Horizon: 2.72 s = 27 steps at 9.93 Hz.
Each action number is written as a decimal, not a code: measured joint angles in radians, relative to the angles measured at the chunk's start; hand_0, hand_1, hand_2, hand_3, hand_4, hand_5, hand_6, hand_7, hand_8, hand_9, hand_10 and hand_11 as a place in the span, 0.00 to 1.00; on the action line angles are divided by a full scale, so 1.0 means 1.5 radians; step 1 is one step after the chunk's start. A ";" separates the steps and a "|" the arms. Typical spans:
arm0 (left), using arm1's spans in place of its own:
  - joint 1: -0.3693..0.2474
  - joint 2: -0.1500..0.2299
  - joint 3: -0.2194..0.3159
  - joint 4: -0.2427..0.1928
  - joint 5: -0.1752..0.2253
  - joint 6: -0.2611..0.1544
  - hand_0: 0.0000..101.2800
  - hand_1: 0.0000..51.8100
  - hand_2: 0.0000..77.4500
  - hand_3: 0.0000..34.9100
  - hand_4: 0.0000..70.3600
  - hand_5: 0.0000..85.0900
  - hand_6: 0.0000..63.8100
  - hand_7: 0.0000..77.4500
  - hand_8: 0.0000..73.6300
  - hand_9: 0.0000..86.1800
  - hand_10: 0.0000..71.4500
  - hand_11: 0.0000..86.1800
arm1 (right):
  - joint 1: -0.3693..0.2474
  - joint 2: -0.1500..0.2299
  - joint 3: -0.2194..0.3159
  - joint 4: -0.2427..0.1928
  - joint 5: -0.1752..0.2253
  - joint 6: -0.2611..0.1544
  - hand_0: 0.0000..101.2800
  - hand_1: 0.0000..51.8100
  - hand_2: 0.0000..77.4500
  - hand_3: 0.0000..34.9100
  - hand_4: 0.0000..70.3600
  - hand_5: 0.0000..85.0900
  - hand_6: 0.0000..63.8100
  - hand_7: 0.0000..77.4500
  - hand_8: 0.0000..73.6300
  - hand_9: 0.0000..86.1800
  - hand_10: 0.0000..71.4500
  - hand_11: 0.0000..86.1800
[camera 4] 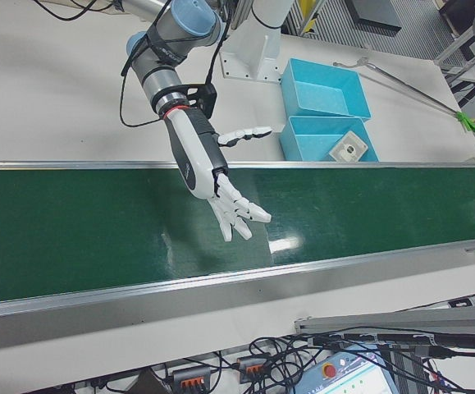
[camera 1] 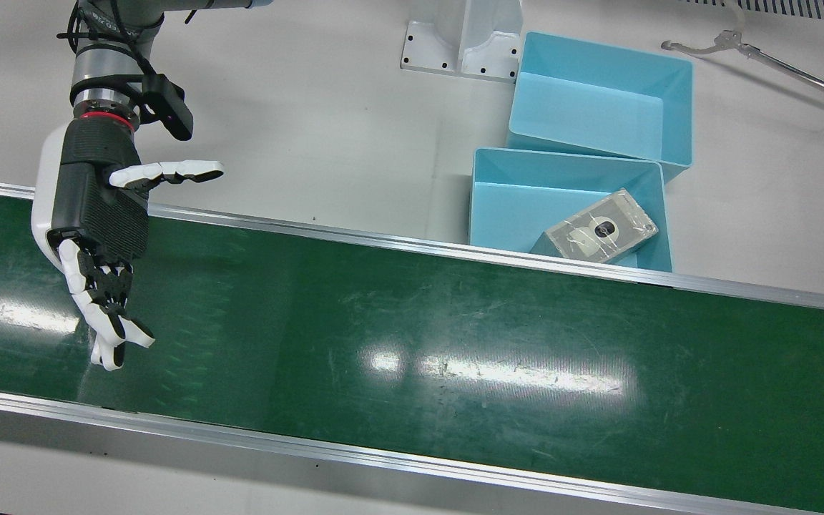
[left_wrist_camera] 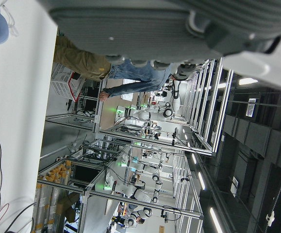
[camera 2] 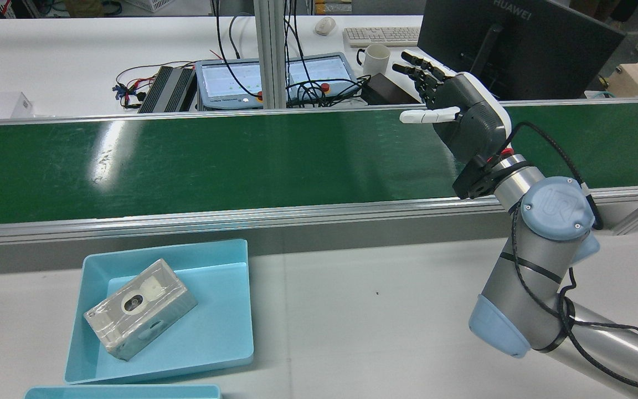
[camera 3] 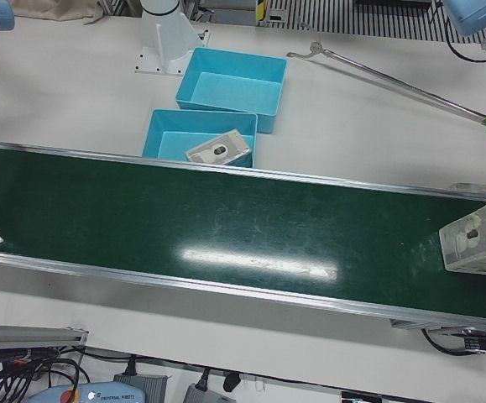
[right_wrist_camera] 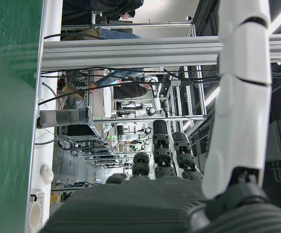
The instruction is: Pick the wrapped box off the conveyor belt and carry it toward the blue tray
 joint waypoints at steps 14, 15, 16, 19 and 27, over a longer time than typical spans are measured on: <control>0.000 0.000 0.000 0.000 0.000 0.000 0.00 0.00 0.01 0.00 0.01 0.01 0.00 0.01 0.01 0.01 0.00 0.01 | 0.000 0.057 -0.042 -0.001 0.000 -0.003 0.46 0.25 0.16 0.00 0.22 0.18 0.17 0.32 0.10 0.12 0.00 0.01; 0.000 0.000 0.000 0.000 0.000 0.000 0.00 0.00 0.01 0.00 0.01 0.01 0.00 0.01 0.01 0.01 0.00 0.01 | 0.000 0.061 -0.044 0.000 0.001 -0.003 0.46 0.25 0.13 0.00 0.25 0.20 0.20 0.39 0.10 0.13 0.00 0.01; 0.000 0.000 0.000 0.000 0.000 0.000 0.00 0.00 0.01 0.00 0.01 0.01 0.00 0.01 0.01 0.00 0.00 0.01 | 0.000 0.063 -0.046 0.000 0.001 -0.003 0.47 0.25 0.14 0.00 0.25 0.17 0.20 0.39 0.10 0.13 0.00 0.01; 0.000 0.000 0.000 0.000 0.000 0.000 0.00 0.00 0.01 0.00 0.01 0.01 0.00 0.01 0.01 0.01 0.01 0.01 | 0.002 0.065 -0.046 0.000 0.001 -0.002 0.47 0.25 0.14 0.00 0.23 0.15 0.20 0.36 0.08 0.10 0.00 0.01; 0.000 0.000 0.000 0.000 0.000 0.000 0.00 0.00 0.01 0.00 0.01 0.01 0.01 0.01 0.01 0.01 0.01 0.01 | 0.004 0.063 -0.045 0.000 0.000 0.000 0.47 0.26 0.14 0.00 0.22 0.17 0.18 0.34 0.08 0.11 0.00 0.01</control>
